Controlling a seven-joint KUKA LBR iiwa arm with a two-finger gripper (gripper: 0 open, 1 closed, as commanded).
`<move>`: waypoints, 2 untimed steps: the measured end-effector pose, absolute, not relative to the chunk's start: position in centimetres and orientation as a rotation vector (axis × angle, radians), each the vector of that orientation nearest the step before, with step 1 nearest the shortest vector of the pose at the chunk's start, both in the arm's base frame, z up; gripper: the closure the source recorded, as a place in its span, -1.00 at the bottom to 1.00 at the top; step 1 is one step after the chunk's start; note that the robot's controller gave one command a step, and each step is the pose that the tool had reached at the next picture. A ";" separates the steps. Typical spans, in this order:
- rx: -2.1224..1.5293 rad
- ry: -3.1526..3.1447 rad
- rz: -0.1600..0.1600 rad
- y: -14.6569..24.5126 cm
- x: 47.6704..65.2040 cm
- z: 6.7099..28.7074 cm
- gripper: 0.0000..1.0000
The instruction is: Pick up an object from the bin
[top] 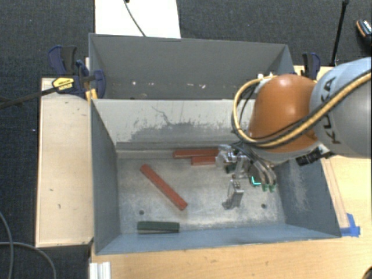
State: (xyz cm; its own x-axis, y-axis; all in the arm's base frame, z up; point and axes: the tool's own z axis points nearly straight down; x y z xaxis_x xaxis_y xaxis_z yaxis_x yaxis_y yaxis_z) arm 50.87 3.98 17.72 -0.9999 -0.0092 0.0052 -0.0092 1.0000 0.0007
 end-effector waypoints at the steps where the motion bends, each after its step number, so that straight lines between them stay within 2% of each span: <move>1: -0.165 -3.140 0.003 -5.9 56.8 6.7 -1.00; 2: -0.147 -3.147 -0.003 -2.7 56.6 10.2 -1.00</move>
Offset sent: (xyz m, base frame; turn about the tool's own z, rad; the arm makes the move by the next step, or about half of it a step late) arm 0.0590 -0.0946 -0.1072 0.1066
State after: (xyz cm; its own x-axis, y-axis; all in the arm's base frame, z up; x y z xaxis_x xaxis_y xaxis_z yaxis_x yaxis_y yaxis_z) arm 56.61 -2.67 10.25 -0.9956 0.0934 -0.0084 0.0934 0.9956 0.0024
